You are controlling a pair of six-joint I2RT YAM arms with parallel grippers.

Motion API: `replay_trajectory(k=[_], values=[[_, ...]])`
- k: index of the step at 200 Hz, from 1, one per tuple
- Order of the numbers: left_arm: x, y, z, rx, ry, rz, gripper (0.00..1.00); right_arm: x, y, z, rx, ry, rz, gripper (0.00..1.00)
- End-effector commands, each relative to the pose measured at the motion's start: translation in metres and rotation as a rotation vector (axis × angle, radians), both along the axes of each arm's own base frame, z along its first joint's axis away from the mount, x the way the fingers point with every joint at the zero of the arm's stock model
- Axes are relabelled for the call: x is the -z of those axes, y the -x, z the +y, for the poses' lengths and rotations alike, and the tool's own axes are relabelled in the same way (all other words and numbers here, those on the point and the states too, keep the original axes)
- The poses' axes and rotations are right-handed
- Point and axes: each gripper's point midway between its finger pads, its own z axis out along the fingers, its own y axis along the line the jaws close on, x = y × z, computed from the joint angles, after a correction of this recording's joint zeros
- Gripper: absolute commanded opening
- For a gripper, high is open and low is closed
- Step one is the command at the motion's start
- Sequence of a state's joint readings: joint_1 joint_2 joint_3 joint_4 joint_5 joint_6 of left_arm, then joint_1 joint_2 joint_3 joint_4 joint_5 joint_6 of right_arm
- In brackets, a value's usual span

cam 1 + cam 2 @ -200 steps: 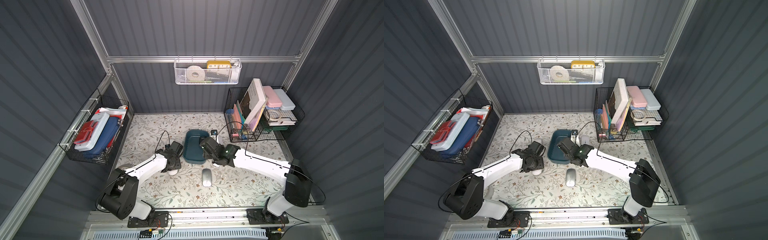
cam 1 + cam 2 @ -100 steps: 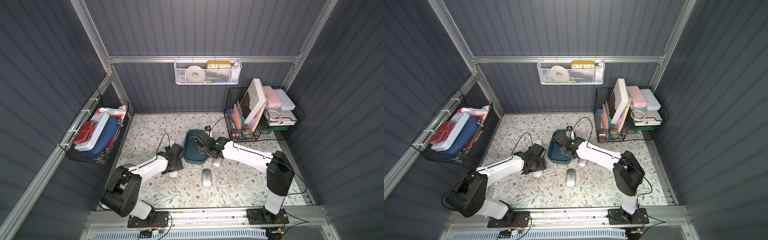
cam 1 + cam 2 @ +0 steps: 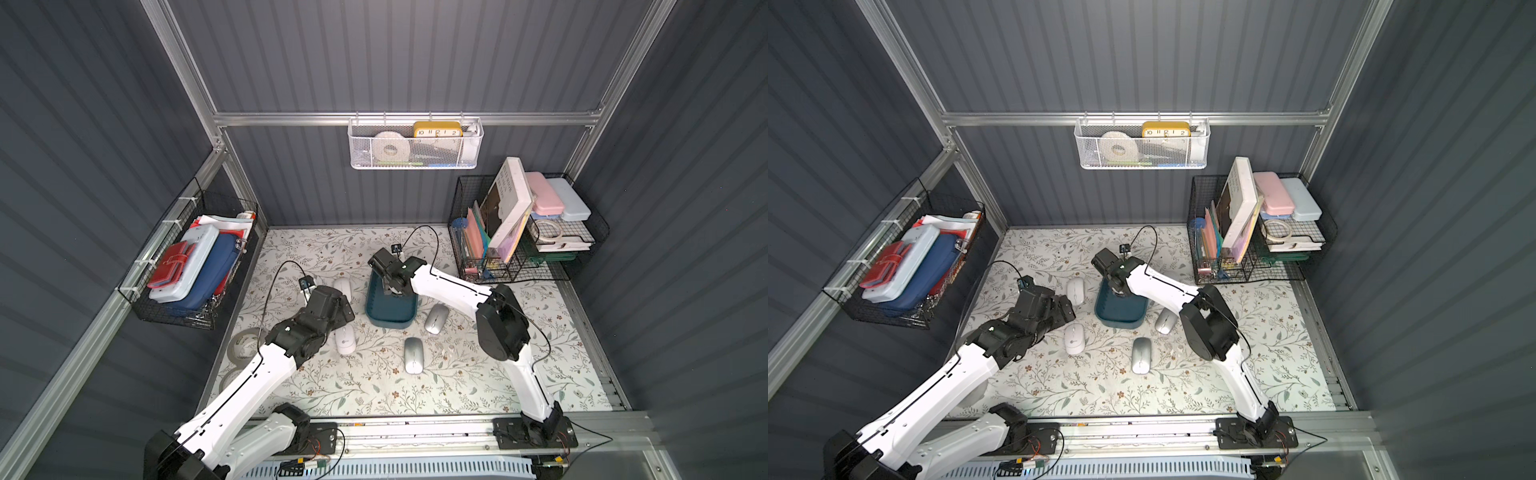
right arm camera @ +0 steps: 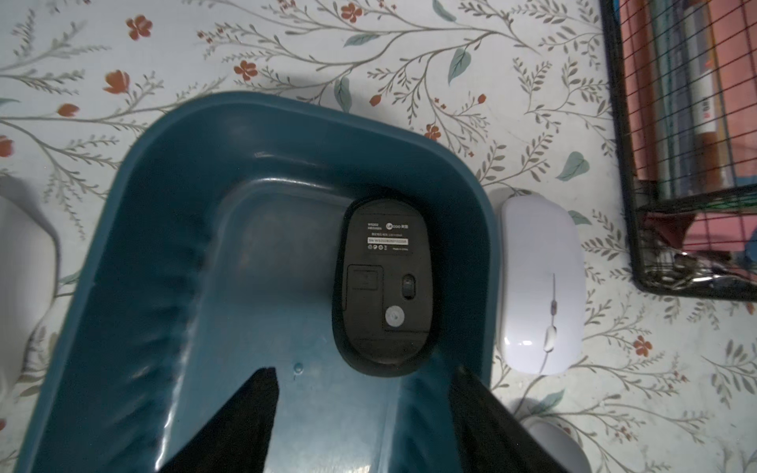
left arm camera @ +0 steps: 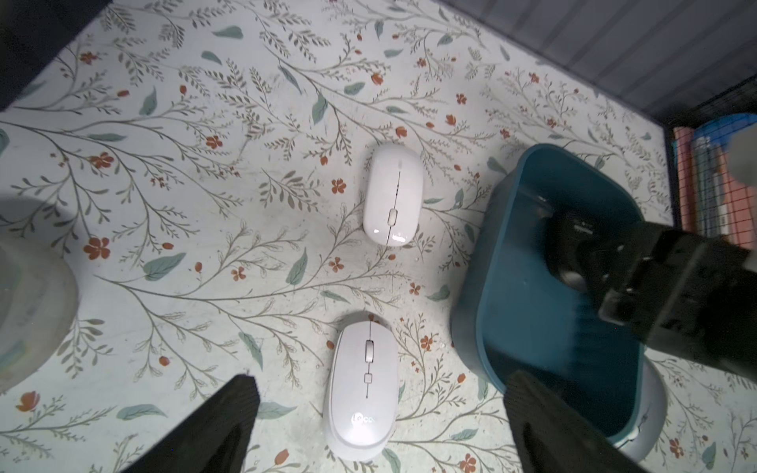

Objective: Take out the mouse from the storage box
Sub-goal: Adjust the mouse in the storage box.

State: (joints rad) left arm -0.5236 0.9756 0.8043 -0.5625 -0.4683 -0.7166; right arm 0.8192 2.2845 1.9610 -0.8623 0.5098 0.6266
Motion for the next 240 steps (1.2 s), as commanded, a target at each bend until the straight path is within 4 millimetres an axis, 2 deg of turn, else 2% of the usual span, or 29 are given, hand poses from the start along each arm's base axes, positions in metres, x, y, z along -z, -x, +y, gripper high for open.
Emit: replay_trajectory(k=[1,35,77,108,144,169,193,216,240], values=[[0.0,0.004,0.011,-0.027,-0.038,0.005,0.99,-0.002,-0.004,-0.01,0.006,0.098,-0.004,0.71],[0.008,0.005,0.011,-0.025,-0.048,0.021,0.99,0.003,-0.014,-0.013,0.003,0.187,-0.018,0.71],[0.008,0.003,0.011,-0.024,-0.053,0.012,0.99,0.026,-0.016,-0.011,-0.013,0.24,0.02,0.71],[0.01,0.003,0.011,-0.024,-0.059,0.016,0.99,0.035,-0.016,-0.011,-0.008,0.24,0.034,0.72],[0.011,0.003,0.011,-0.024,-0.059,0.015,0.99,0.055,-0.017,-0.019,0.017,0.256,0.074,0.72],[0.01,0.002,0.012,-0.027,-0.06,0.009,0.99,0.066,-0.017,-0.02,0.017,0.24,0.101,0.61],[0.01,0.002,0.012,-0.026,-0.061,0.009,0.99,0.069,-0.018,-0.014,0.007,0.202,0.113,0.5],[0.013,0.001,0.01,-0.018,-0.061,0.015,0.99,0.059,-0.018,-0.003,-0.005,0.138,0.115,0.4],[0.015,-0.001,0.007,-0.01,-0.059,0.023,0.99,0.045,-0.013,0.023,-0.052,-0.019,0.138,0.29]])
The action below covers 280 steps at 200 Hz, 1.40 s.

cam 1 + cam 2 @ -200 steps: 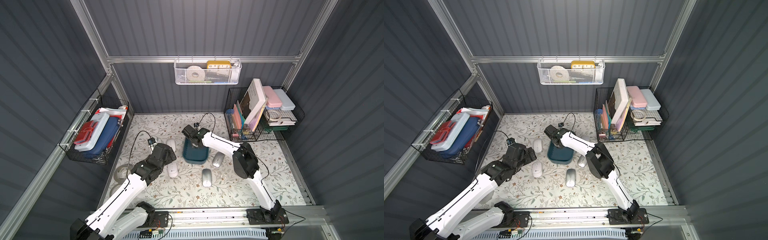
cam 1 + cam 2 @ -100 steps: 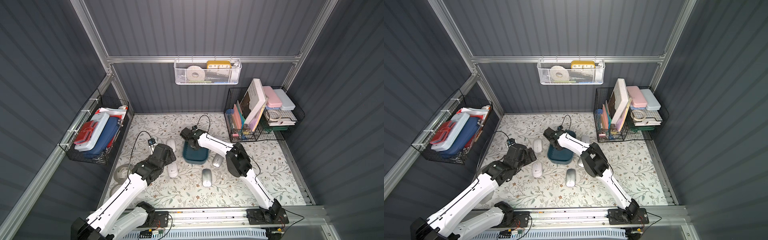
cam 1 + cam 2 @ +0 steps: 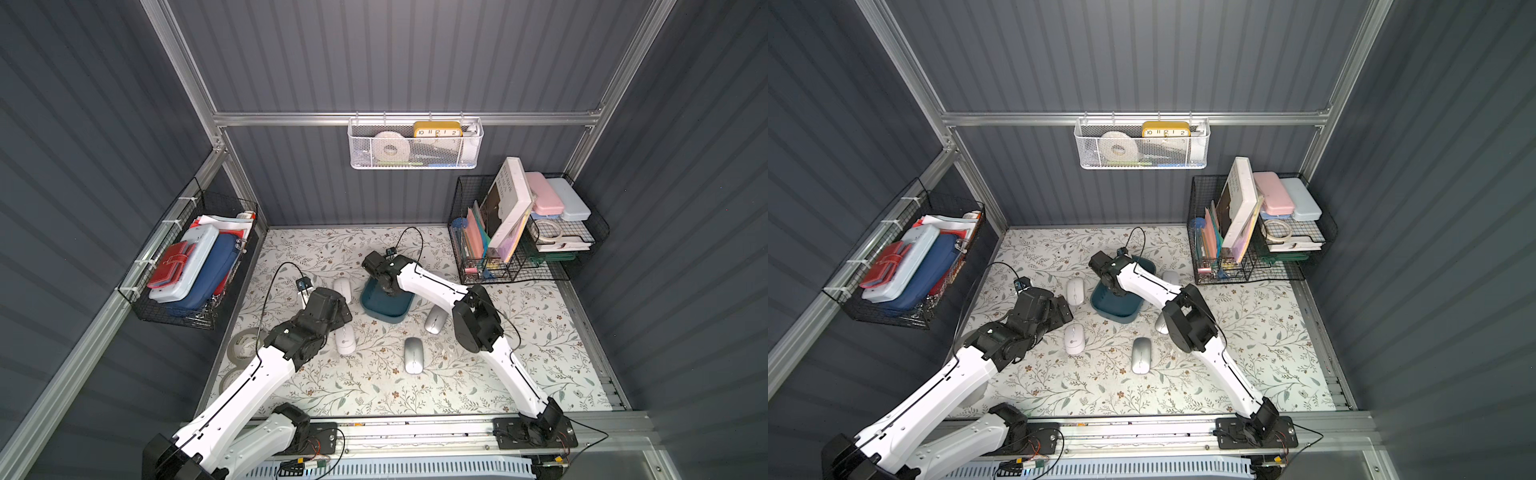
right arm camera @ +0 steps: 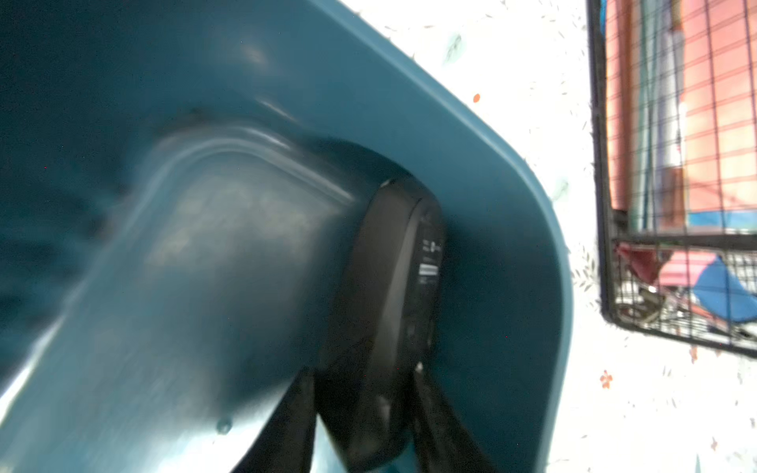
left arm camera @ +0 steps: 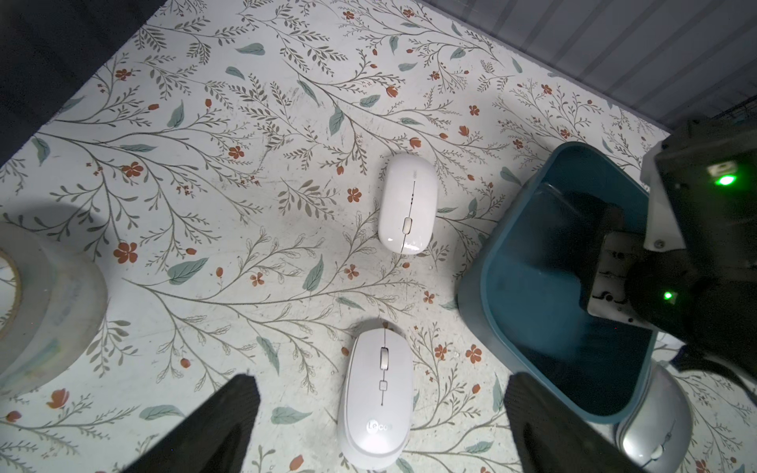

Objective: Take out the mouse from the storage box
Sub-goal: Adjust the mouse in the storage box.

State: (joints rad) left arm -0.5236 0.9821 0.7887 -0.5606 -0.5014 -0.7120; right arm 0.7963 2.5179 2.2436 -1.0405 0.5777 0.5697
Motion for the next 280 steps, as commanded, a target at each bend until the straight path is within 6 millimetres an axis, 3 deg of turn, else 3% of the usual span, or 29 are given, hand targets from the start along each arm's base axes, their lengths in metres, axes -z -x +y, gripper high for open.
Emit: replay_trajectory(k=[1,36,83,102,165,233,280], values=[[0.009,-0.001,0.001,0.01,-0.024,0.018,0.99,0.008,0.011,0.031,-0.039,-0.196,0.091,0.28],[0.01,-0.004,-0.001,0.015,-0.026,0.02,0.99,-0.016,0.023,0.067,-0.088,-0.468,0.085,0.27],[0.012,-0.002,0.001,0.017,-0.038,0.022,0.99,-0.024,0.047,0.101,-0.114,-0.779,0.148,0.25],[0.013,-0.001,0.001,0.016,-0.038,0.025,0.99,-0.026,0.053,0.105,-0.117,-0.862,0.146,0.25],[0.013,-0.001,0.001,0.02,-0.038,0.028,0.99,0.007,0.047,0.064,0.042,-0.973,0.187,0.35],[0.015,-0.002,-0.001,0.023,-0.035,0.03,0.99,-0.001,0.041,0.033,0.106,-0.996,0.148,0.49],[0.016,-0.003,-0.002,0.026,-0.035,0.036,0.99,-0.016,0.036,0.025,0.08,-0.917,0.111,0.52]])
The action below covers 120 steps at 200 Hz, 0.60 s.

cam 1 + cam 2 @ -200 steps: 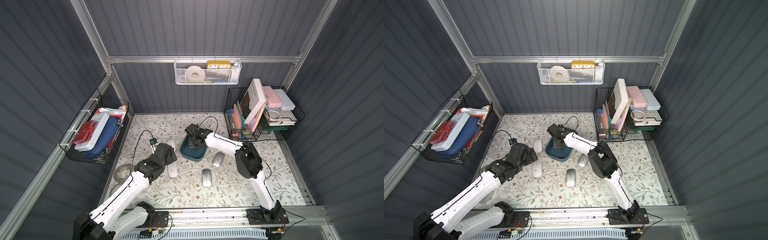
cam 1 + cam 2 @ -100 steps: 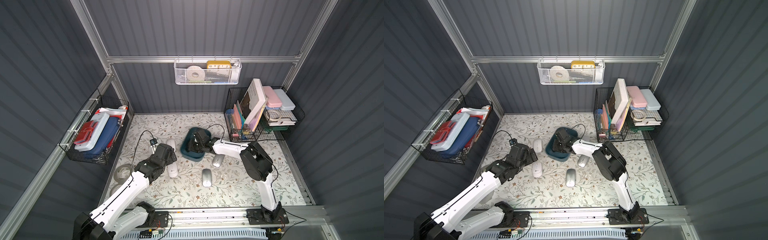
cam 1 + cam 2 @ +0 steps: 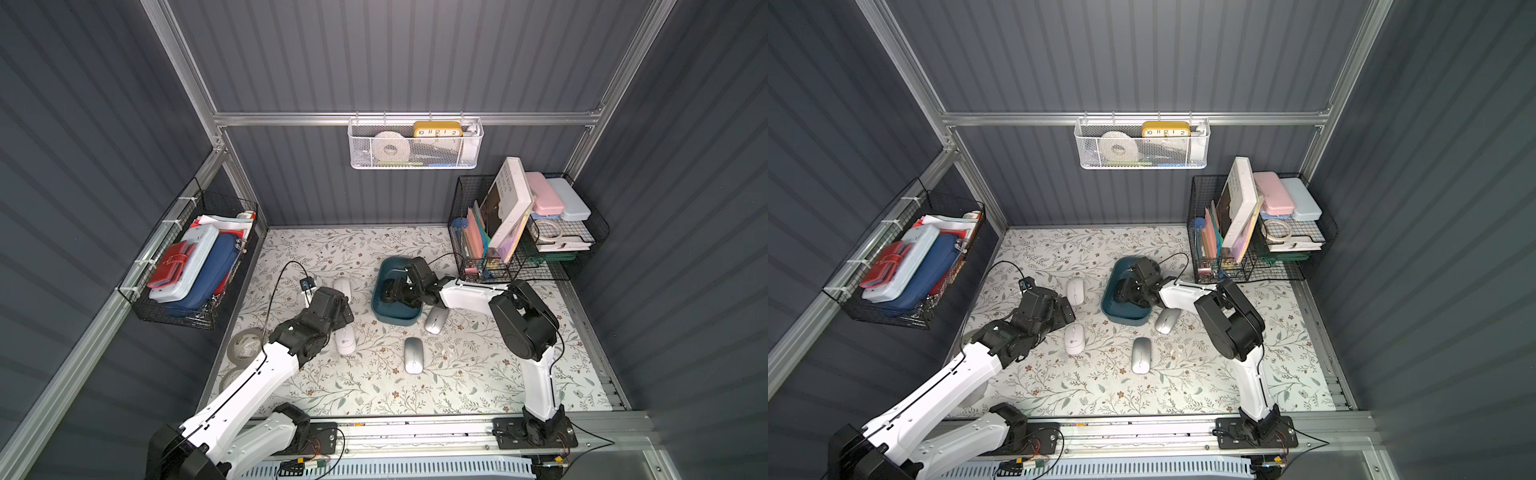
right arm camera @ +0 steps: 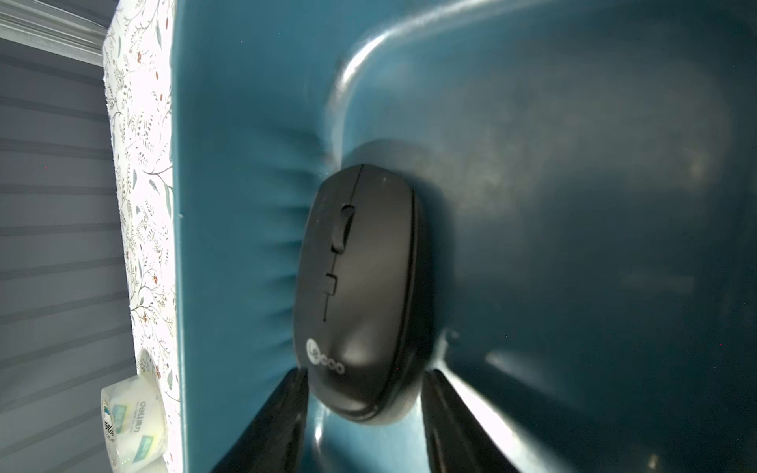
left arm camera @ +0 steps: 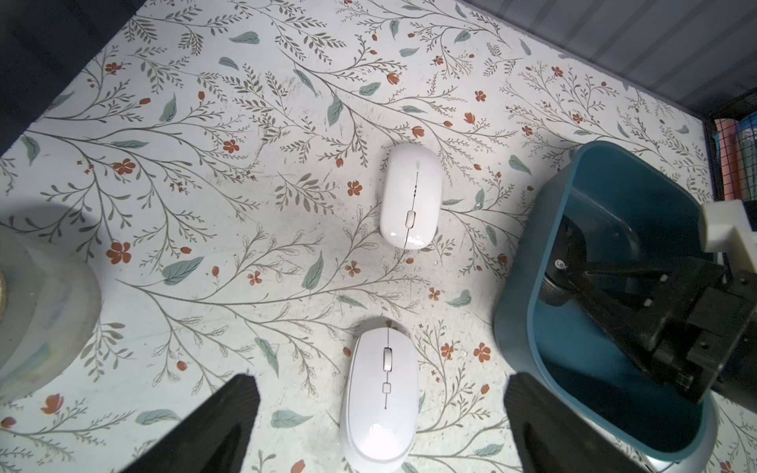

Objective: Take out the mouse from the storage box
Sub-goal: Adjust the mouse in the storage box, then pick up the mouse from the storage box.

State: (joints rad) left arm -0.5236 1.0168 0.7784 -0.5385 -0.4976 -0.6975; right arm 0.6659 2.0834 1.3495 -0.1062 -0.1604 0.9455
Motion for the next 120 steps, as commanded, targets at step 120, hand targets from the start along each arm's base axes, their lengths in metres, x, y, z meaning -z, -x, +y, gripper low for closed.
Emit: replay_trajectory(k=[120], values=[[0.002,0.0,0.0,0.017,-0.011,0.002,0.99,-0.015,-0.011,-0.008,-0.101,0.607,-0.102,0.7]])
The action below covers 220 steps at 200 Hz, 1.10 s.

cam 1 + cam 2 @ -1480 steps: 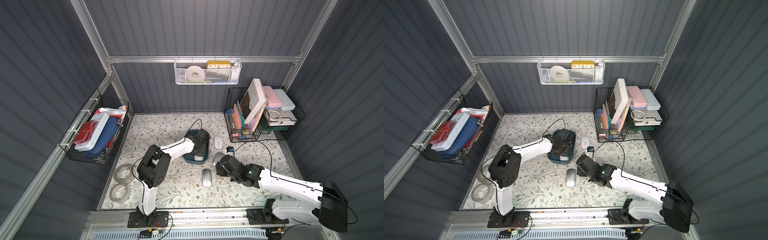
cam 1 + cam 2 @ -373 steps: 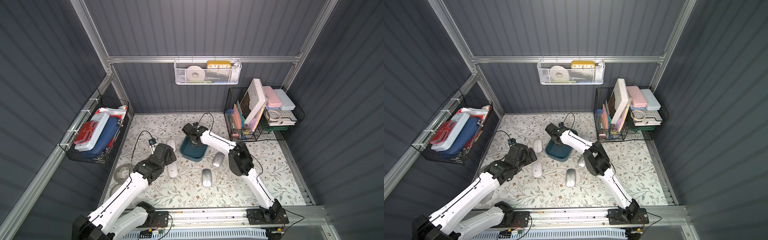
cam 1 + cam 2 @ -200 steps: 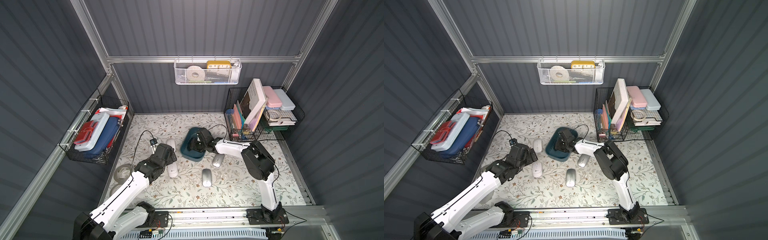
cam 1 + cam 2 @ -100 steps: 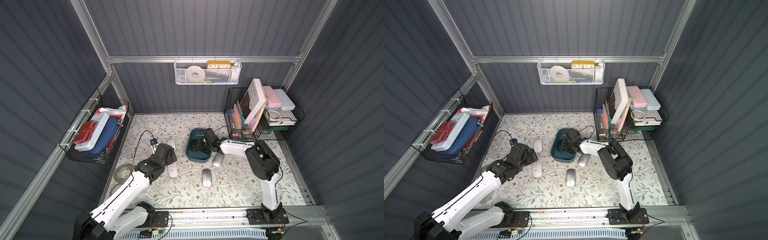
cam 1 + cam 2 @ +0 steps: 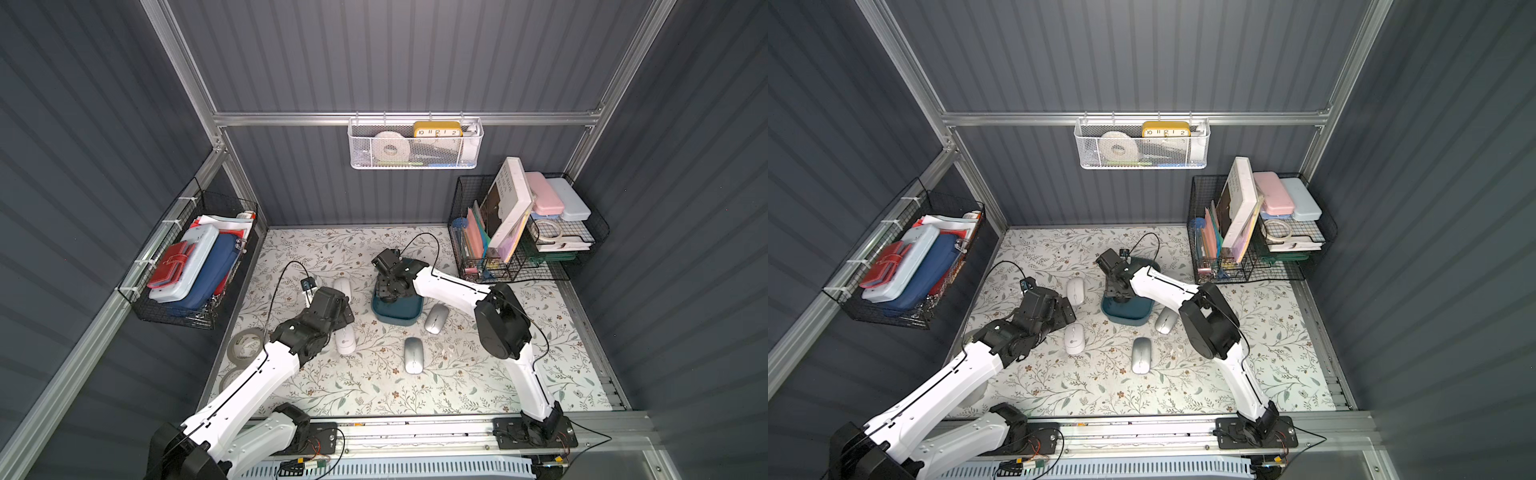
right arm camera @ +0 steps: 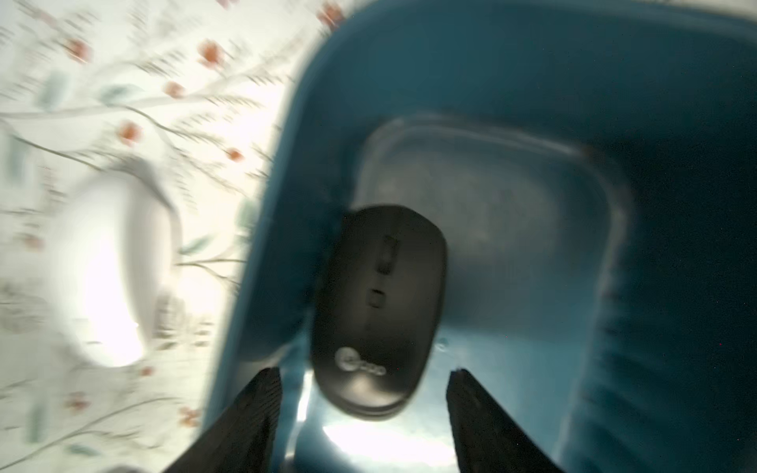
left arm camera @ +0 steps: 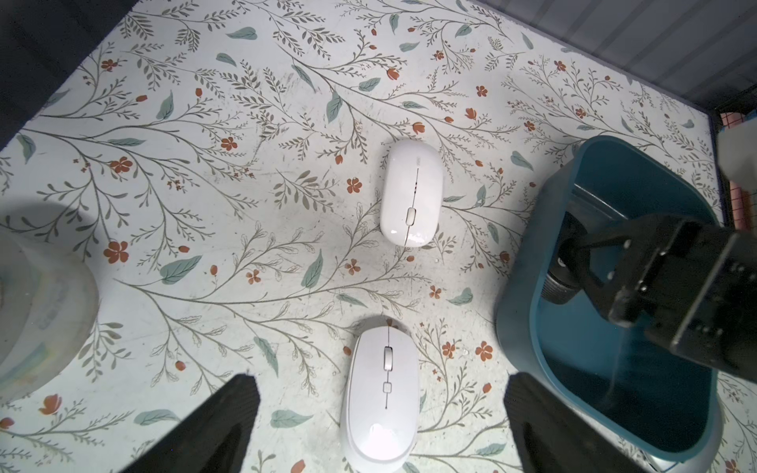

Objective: Take out the mouse from the storage box
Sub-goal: Pick up the mouse from the storage box.

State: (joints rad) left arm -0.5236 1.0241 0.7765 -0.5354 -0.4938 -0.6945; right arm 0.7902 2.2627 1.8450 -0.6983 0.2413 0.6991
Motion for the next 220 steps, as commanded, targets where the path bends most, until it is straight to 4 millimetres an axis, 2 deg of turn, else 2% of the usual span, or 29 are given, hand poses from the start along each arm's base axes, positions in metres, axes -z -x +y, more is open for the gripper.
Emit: replay_trajectory(k=[1,49,80,113,137,161,178,198,220], values=[[0.0,0.0,0.001,0.012,-0.009,-0.004,0.99,-0.001,-0.003,-0.014,0.006,0.069,-0.002,0.7],[0.002,-0.001,0.0,0.015,-0.008,0.0,0.99,0.017,0.0,-0.001,-0.032,0.05,0.043,0.73],[0.003,-0.002,-0.001,0.017,-0.012,0.002,0.99,0.021,-0.002,0.009,-0.054,0.037,0.046,0.77],[0.001,-0.002,-0.001,0.019,-0.012,-0.001,0.99,0.026,-0.007,0.0,-0.018,0.11,0.044,0.77],[0.002,-0.002,0.0,0.017,-0.015,0.0,0.99,0.029,-0.008,-0.014,0.023,0.168,0.04,0.79],[0.003,-0.001,0.0,0.018,-0.015,0.002,0.99,0.034,-0.005,-0.022,0.046,0.157,0.068,0.79],[0.006,-0.001,0.0,0.017,-0.018,0.007,0.99,0.029,-0.004,-0.03,0.077,0.141,0.056,0.76],[0.007,-0.001,-0.001,0.018,-0.015,0.009,0.99,0.023,-0.007,-0.021,0.035,0.082,0.002,0.74],[0.007,-0.002,-0.001,0.017,-0.011,0.008,0.99,0.032,-0.011,-0.019,0.007,0.095,0.019,0.75]])
